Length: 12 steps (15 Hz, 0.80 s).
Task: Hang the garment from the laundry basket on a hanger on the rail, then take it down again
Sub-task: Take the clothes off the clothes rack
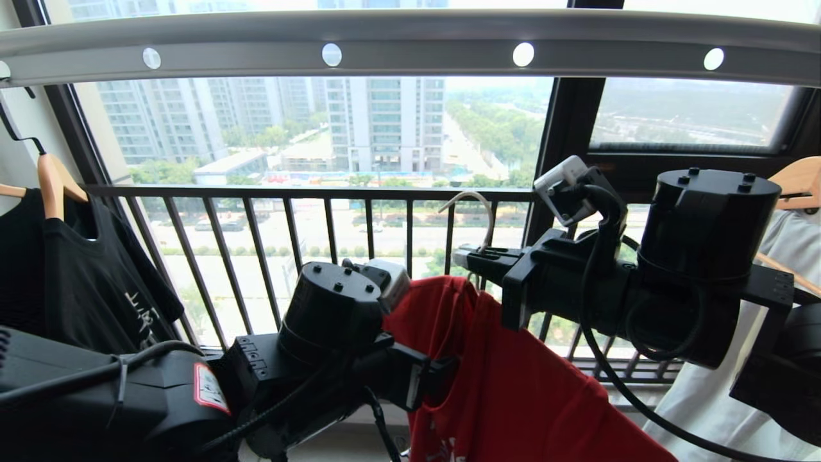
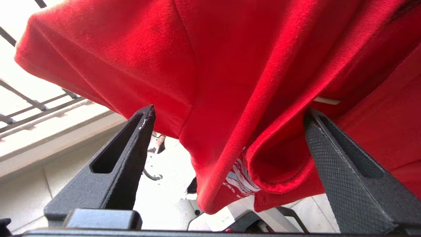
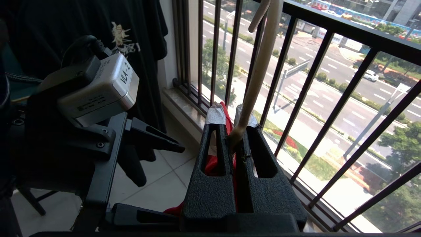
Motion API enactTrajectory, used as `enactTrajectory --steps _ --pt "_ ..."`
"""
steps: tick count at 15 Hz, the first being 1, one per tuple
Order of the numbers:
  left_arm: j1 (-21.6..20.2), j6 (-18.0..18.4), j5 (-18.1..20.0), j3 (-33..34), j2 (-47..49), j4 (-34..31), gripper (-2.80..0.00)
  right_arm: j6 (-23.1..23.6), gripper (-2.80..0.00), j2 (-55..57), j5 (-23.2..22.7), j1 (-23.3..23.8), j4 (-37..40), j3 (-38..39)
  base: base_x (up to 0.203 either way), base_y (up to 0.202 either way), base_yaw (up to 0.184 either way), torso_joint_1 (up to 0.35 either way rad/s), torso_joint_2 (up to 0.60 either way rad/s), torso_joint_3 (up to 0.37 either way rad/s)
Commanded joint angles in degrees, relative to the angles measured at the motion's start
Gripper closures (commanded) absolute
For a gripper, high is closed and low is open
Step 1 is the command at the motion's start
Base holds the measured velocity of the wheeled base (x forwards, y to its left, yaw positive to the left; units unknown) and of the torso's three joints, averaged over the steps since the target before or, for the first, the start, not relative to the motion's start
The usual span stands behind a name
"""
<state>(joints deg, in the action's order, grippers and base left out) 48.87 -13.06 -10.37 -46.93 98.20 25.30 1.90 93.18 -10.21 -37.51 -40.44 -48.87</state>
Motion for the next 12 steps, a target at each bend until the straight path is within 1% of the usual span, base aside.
enactTrajectory --steps 1,2,3,4,9,12 --pt "0.00 -0.06 -2.66 -0.98 1.69 0.19 -2.80 0.03 0.00 -0.37 -0.07 -0.19 -0.26 0.18 0.000 0.000 0.000 0.000 0.00 0.000" --pt "0.00 -0.04 -3.52 -1.06 1.99 0.21 -2.80 0.03 0.00 -0.46 -0.07 -0.45 -0.26 0.27 0.000 0.000 0.000 0.000 0.00 0.000" --pt "0.00 0.22 -3.52 -0.97 1.99 0.19 -2.80 0.03 0.00 -0.46 -0.07 -0.72 -0.26 0.27 0.000 0.000 0.000 0.000 0.00 0.000" --pt "0.00 0.84 -3.59 -0.88 1.82 0.21 0.00 0.10 0.00 -0.55 -0.07 -0.73 -0.26 0.27 0.000 0.000 0.000 0.000 0.00 0.000" --pt "-0.13 0.84 -3.68 -1.06 0.94 0.32 0.00 0.12 0.00 -0.90 0.02 -0.79 -0.26 0.27 0.000 0.000 0.000 0.000 0.00 0.000" --pt "-0.57 1.22 -3.69 -0.75 -2.35 3.78 0.00 0.12 0.00 -0.81 0.11 -0.72 -0.26 0.27 0.000 0.000 0.000 0.000 0.00 0.000"
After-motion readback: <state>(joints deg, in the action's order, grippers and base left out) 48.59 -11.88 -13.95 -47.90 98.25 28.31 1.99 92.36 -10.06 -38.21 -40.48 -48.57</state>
